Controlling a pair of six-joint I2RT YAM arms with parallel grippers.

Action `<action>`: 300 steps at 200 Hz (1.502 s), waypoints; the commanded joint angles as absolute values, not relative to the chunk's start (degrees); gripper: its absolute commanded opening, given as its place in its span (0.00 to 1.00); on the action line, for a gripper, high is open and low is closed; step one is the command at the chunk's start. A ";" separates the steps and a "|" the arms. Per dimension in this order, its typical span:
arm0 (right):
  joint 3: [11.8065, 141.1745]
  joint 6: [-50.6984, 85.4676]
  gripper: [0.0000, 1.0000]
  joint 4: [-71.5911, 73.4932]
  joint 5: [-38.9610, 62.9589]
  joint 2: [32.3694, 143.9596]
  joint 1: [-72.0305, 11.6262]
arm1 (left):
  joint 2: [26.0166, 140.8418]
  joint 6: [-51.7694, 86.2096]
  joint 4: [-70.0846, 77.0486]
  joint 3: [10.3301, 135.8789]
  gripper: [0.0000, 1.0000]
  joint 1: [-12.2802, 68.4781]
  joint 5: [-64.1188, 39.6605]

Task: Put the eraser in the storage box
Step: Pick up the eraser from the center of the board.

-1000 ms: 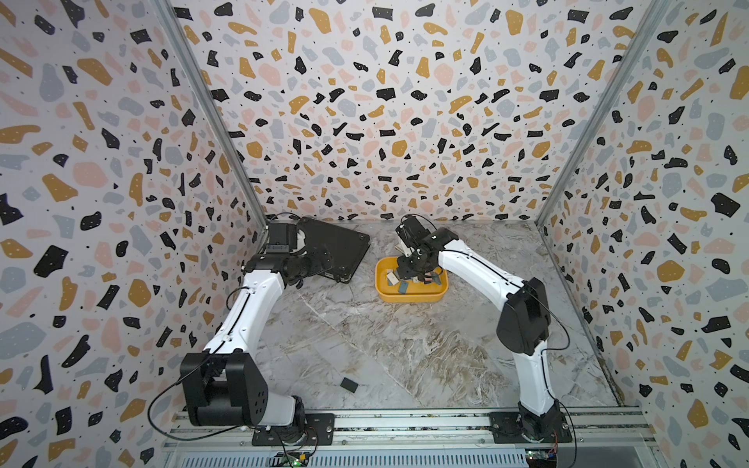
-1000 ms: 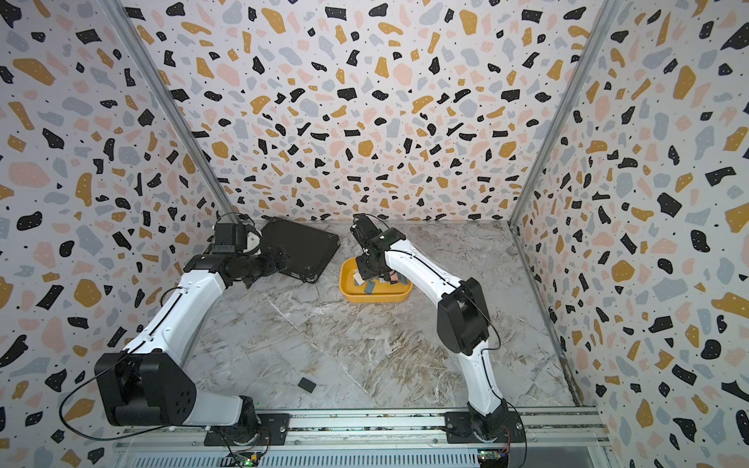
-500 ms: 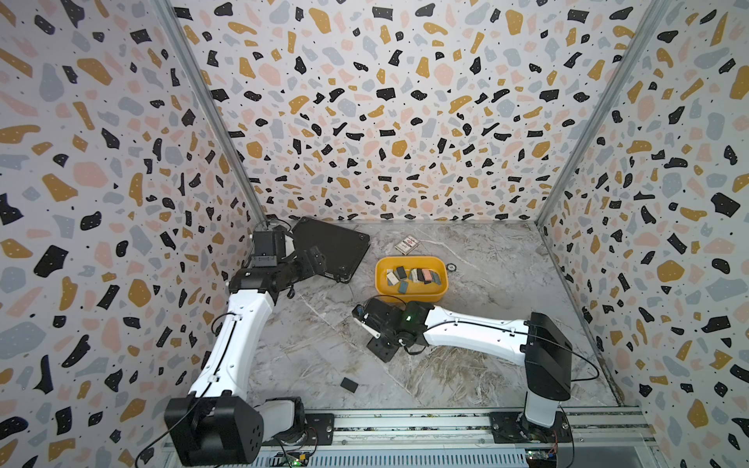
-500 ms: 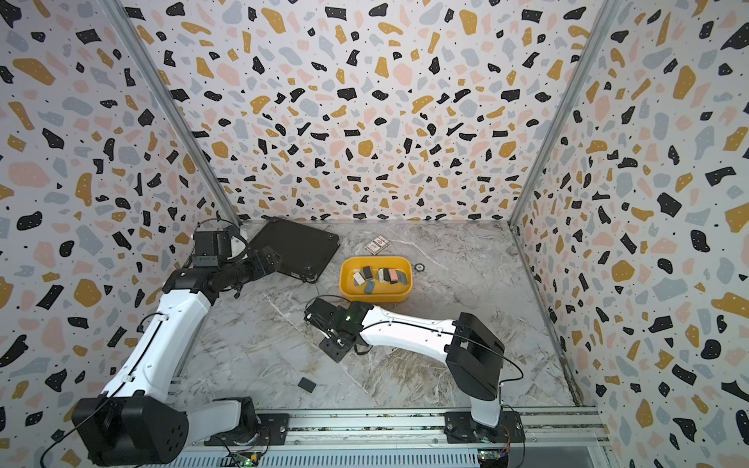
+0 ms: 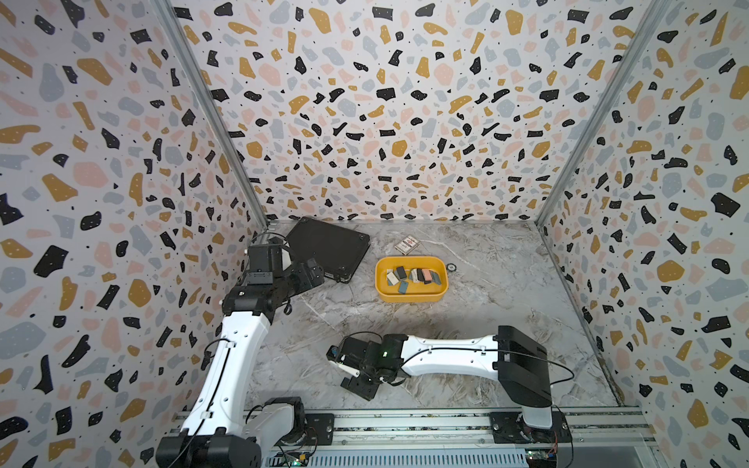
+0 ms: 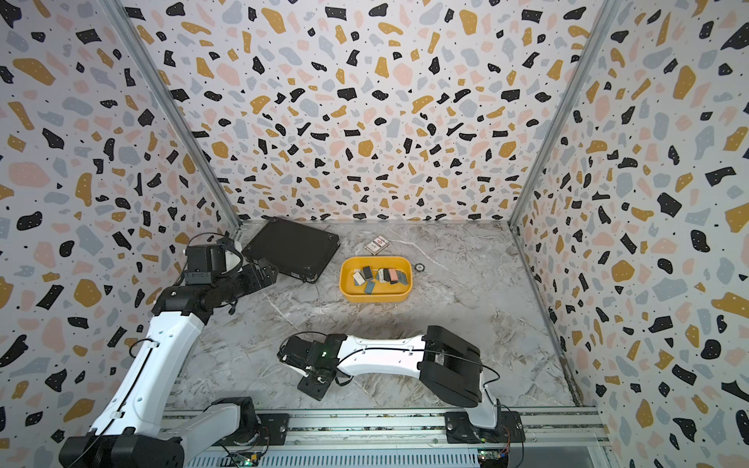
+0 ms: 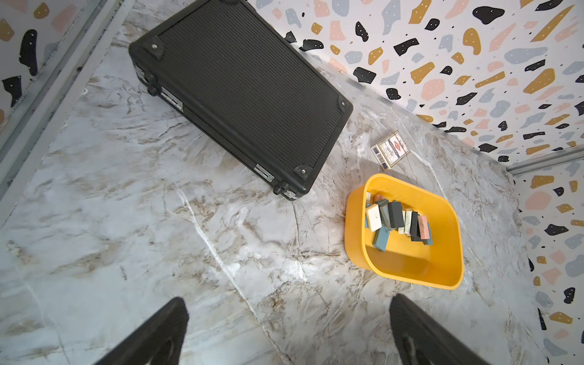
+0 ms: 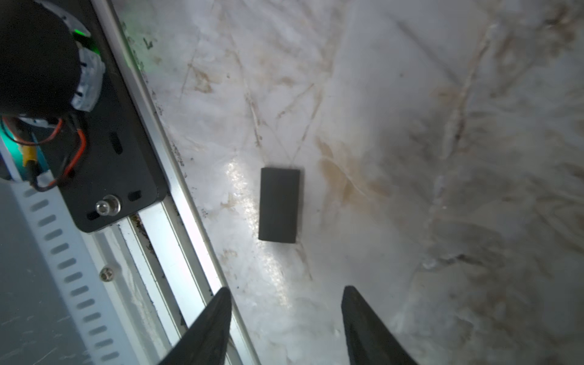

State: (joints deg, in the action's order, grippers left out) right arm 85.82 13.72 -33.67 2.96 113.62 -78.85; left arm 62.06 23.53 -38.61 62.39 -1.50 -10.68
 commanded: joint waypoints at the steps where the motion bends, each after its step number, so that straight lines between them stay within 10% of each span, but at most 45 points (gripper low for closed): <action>1: 89.06 14.12 0.59 -34.93 3.36 114.62 -79.72 | 60.78 23.25 -39.29 61.11 1.00 -1.85 -9.58; 169: 95.51 14.92 0.51 -37.64 -1.56 123.45 -80.60 | 58.51 22.86 -39.96 59.16 1.00 -1.94 -9.14; 300: 95.23 17.99 0.15 -39.33 -9.97 117.52 -76.46 | 59.74 22.65 -38.68 59.08 0.99 -2.02 -9.49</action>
State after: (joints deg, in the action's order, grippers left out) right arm 95.83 15.94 -37.52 -5.93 124.49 -79.92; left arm 59.51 23.31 -39.99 59.16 -1.61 -9.89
